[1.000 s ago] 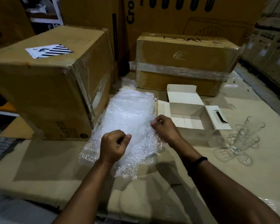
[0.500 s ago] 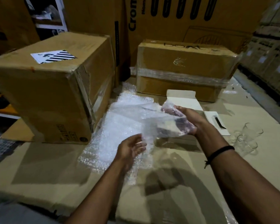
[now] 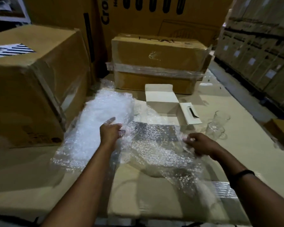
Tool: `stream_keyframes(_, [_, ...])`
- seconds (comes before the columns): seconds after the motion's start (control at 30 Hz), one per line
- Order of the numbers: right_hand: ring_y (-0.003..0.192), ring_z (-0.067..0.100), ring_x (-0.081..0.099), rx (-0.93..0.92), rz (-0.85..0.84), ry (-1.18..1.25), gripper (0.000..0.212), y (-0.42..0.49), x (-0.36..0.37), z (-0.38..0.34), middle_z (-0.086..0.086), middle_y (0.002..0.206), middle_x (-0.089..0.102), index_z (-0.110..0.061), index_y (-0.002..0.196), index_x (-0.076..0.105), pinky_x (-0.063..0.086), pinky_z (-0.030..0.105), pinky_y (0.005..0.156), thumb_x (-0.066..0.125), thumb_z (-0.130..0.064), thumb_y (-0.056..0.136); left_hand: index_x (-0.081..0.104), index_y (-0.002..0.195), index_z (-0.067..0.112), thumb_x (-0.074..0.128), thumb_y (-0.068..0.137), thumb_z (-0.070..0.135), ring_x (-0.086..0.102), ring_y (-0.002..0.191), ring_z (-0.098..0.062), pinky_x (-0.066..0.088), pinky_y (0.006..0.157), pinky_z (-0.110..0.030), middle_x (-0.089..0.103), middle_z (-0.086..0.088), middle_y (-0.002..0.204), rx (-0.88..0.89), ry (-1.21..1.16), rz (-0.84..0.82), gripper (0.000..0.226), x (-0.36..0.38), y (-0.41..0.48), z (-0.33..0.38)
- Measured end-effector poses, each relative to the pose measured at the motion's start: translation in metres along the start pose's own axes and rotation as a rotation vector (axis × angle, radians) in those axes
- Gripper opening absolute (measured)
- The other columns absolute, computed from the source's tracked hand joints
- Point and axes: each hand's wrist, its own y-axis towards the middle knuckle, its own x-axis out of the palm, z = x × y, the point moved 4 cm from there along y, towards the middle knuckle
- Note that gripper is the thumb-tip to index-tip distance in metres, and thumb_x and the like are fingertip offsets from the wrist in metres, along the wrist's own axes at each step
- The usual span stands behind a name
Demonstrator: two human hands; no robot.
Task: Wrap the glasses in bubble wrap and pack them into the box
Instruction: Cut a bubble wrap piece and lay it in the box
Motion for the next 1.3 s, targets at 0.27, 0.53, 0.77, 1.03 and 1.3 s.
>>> stream_keyframes(0.27, [0.066,0.025,0.06,0.037,-0.004,0.501,0.047,-0.035,-0.025,0.065,0.016,0.083,0.064,-0.01,0.123,0.055,0.05,0.031,0.053,0.07,0.007,0.081,0.051,0.133,0.023,0.041,0.096,-0.006,0.066,0.056,-0.017,0.05,0.049,-0.025,0.067,-0.007,0.099,0.138,0.022,0.056,0.048,0.008,-0.046,-0.021])
stream_keyframes(0.53, [0.031,0.011,0.03,0.272,0.0,0.381,0.039,-0.032,-0.095,0.116,0.011,0.06,0.049,-0.003,0.12,0.06,0.024,0.016,0.029,0.058,0.01,0.084,0.067,0.101,0.016,0.052,0.089,-0.007,0.062,0.073,-0.031,0.049,0.045,-0.028,0.067,-0.017,0.091,0.113,0.026,0.181,0.03,0.012,-0.11,-0.079])
stream_keyframes(0.77, [0.091,0.034,0.063,0.147,0.289,-0.468,0.065,-0.036,-0.101,0.107,0.018,0.109,0.063,-0.007,0.127,0.052,0.049,0.034,0.07,0.084,-0.021,0.072,0.041,0.143,0.011,0.064,0.081,0.0,0.064,0.096,-0.041,0.05,0.07,-0.045,0.061,-0.025,0.12,0.074,0.109,0.26,0.067,0.005,-0.134,-0.104])
stream_keyframes(1.03, [0.136,0.033,0.033,-0.259,0.444,-0.647,0.062,-0.083,-0.02,0.079,0.011,0.154,0.032,-0.023,0.144,0.038,0.033,0.048,0.109,0.054,-0.051,0.092,0.07,0.101,0.03,0.052,0.095,0.023,0.067,0.1,-0.028,0.055,0.089,-0.047,0.072,-0.004,0.104,0.26,0.111,0.322,0.02,0.0,-0.139,-0.109])
stream_keyframes(1.3, [0.148,0.025,0.014,-0.267,0.081,-0.812,0.054,-0.059,0.031,0.091,-0.001,0.16,0.019,-0.031,0.148,0.027,0.01,0.055,0.115,0.026,-0.053,0.099,0.059,0.132,0.008,0.054,0.099,0.009,0.055,0.116,-0.011,0.039,0.084,0.0,0.06,-0.002,0.128,0.47,0.393,0.194,0.033,0.0,-0.157,-0.101])
